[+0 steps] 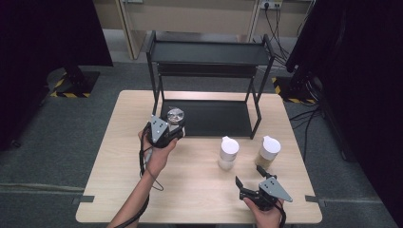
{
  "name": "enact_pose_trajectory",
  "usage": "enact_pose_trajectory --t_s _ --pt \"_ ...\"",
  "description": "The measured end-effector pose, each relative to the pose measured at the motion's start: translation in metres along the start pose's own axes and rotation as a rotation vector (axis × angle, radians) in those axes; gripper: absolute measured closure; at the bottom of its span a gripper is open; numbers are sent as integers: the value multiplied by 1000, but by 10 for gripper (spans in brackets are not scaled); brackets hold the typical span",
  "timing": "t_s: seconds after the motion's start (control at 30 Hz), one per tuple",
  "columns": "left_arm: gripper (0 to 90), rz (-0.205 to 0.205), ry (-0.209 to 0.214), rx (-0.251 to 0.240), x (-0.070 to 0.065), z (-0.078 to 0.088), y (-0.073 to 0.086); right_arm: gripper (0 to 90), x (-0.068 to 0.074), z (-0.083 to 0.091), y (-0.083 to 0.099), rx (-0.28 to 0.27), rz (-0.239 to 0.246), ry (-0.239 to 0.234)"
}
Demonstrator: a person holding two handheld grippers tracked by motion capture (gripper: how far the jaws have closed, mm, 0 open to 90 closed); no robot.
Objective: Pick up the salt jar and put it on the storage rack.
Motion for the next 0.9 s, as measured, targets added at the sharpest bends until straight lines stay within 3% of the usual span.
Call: enact_pose_trajectory --t_s 0.5,0.9 --pt "351 4 -28 12 8 -28 -7 86 0 0 0 2 3 -2" --pt "351 32 -47 38 15 -52 -8 86 0 0 0 -1 3 -3"
Point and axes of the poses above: each handheld gripper's, and its own axes: z roughly backward along the jaws, y roughly out of its underside, x roughly to its left, the point moved 1 cm from there along -z, roughly forward along the jaws, and after that the axes turned 14 degrees about z, right-handed, at the moved point
